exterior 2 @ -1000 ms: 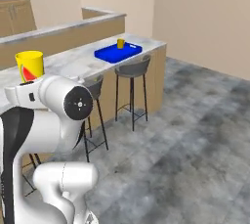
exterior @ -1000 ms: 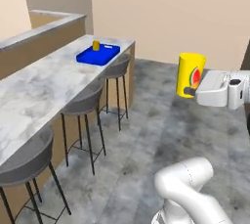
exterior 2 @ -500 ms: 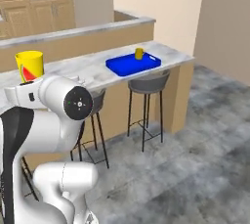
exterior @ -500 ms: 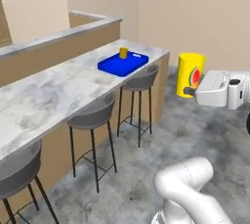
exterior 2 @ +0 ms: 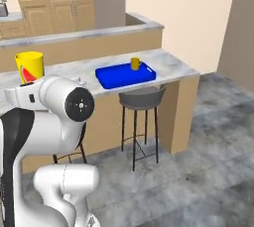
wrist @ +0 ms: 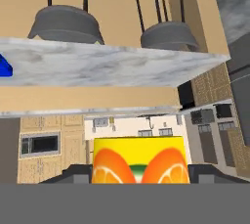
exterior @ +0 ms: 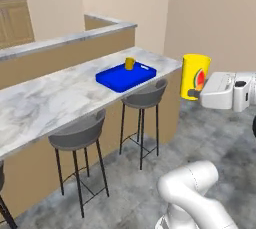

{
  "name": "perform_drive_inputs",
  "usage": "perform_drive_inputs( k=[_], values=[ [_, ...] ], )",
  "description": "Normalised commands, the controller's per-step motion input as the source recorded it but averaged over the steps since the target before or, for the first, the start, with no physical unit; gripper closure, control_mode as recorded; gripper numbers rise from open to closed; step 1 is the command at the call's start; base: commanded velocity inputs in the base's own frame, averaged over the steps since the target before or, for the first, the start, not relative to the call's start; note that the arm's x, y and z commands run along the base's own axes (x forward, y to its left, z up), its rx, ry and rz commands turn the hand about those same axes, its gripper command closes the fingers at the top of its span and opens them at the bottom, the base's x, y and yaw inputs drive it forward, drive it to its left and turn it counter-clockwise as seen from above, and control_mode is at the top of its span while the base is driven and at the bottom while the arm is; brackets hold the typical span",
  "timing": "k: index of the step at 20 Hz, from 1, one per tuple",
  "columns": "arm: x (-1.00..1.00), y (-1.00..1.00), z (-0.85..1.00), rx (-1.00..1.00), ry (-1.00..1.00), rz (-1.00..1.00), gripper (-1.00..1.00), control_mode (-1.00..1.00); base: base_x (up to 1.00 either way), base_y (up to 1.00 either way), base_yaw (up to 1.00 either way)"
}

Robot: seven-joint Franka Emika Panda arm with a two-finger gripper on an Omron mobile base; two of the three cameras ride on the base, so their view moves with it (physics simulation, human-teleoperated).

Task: There is a tray on the dining counter. Grab the cup, mug, and pitcher and place them on the tray. The pitcher may be placed next to the tray if it cannot fit the tray.

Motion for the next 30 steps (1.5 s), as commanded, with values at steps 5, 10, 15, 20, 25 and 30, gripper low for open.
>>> perform_drive_inputs(
  k=[5,10,15,20,25,30],
  values=[
    [0.00,0.00,0.00,0.00,0.00,0.00,1.00,1.00,0.57,-1.00,0.30],
    [0.00,0.00,0.00,0.00,0.00,0.00,1.00,1.00,0.70,-1.00,0.34],
    [0.00,0.00,0.00,0.00,0.00,0.00,1.00,1.00,0.76,-1.00,0.36],
    [0.00,0.00,0.00,0.00,0.00,0.00,1.00,1.00,0.61,-0.80,0.34],
    [0.00,0.00,0.00,0.00,0.00,0.00,1.00,1.00,0.74,-0.57,0.31],
    [0.00,0.00,0.00,0.00,0.00,0.00,1.00,1.00,0.58,-0.18,0.18]
  ],
)
